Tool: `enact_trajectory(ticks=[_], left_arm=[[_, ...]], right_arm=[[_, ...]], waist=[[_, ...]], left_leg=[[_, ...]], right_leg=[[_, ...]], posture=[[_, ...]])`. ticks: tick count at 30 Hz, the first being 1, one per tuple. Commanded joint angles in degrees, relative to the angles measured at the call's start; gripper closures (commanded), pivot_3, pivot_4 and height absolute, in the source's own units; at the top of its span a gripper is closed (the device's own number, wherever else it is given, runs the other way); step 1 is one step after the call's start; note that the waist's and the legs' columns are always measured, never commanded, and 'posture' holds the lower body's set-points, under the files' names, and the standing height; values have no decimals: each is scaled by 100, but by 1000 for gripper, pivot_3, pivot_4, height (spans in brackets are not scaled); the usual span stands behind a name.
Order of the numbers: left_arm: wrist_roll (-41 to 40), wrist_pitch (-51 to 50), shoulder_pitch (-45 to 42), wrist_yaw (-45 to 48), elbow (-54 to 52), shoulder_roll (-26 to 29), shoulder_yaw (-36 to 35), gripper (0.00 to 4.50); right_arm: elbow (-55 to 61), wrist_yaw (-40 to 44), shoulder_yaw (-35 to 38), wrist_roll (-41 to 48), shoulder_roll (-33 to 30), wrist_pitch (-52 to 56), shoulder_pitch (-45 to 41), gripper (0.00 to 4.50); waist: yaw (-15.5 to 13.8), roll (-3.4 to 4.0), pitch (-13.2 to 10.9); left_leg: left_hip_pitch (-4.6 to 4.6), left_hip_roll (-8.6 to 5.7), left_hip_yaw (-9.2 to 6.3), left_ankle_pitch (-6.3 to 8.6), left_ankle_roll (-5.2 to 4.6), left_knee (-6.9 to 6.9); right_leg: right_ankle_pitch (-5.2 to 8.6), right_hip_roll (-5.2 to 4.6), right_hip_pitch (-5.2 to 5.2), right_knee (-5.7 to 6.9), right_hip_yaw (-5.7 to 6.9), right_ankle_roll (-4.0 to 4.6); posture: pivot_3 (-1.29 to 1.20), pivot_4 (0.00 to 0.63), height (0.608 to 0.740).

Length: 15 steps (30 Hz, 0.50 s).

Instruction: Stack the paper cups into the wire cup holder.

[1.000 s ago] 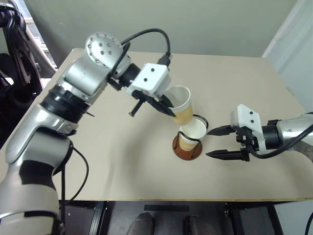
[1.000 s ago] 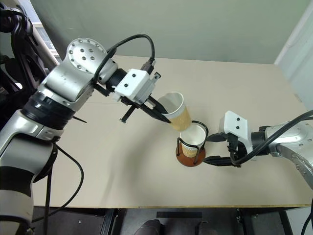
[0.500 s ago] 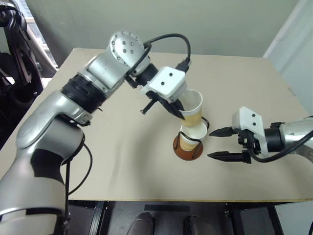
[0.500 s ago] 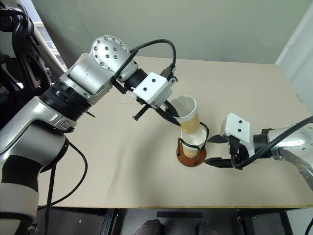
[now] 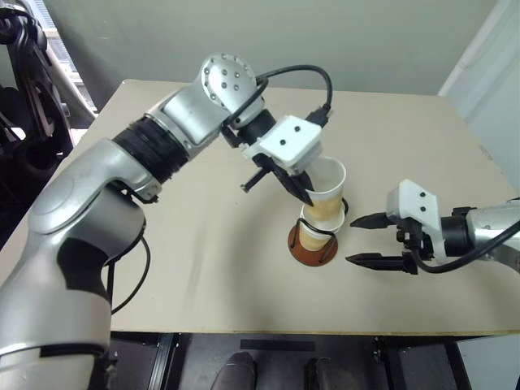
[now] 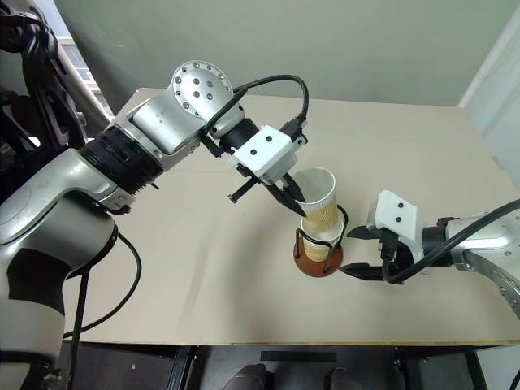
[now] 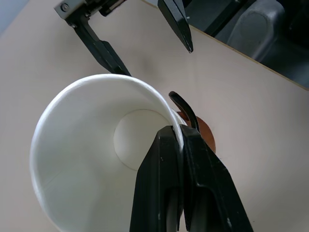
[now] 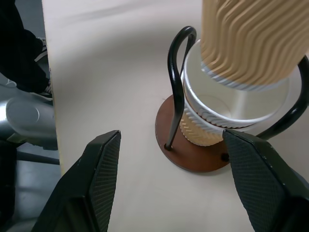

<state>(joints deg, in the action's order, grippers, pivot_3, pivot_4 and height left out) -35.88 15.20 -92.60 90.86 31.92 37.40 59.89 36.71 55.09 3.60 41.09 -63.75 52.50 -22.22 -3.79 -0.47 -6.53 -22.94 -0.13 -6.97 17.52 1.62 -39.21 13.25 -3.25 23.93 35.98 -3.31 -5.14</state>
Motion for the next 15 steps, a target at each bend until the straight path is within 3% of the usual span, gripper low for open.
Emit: enact_trajectory(ticks=[1,14,15], left_arm=[[-47,193,-224,164,54,-50,32,4448],[460,619,-232,164,578,-535,57,4448],[487,634,-225,164,594,-575,37,4278]], right_arm=[[159,-67,251,88,-15,-28,-49,1120],[206,-148,305,104,-20,-51,6,1120],[204,-153,301,103,-18,-55,4,1120]], waist=[[-8,0,0],[-40,0,0],[-41,0,0]], left_leg=[[0,0,0,0,0,0],[-3,0,2,0,-1,-7],[-4,0,2,1,-1,-9]], right_leg=[[0,0,0,0,0,0],[-1,1,-1,1,0,-3],[-2,0,-1,1,0,-3]], posture=[[0,150,740],[0,150,740],[0,150,740]])
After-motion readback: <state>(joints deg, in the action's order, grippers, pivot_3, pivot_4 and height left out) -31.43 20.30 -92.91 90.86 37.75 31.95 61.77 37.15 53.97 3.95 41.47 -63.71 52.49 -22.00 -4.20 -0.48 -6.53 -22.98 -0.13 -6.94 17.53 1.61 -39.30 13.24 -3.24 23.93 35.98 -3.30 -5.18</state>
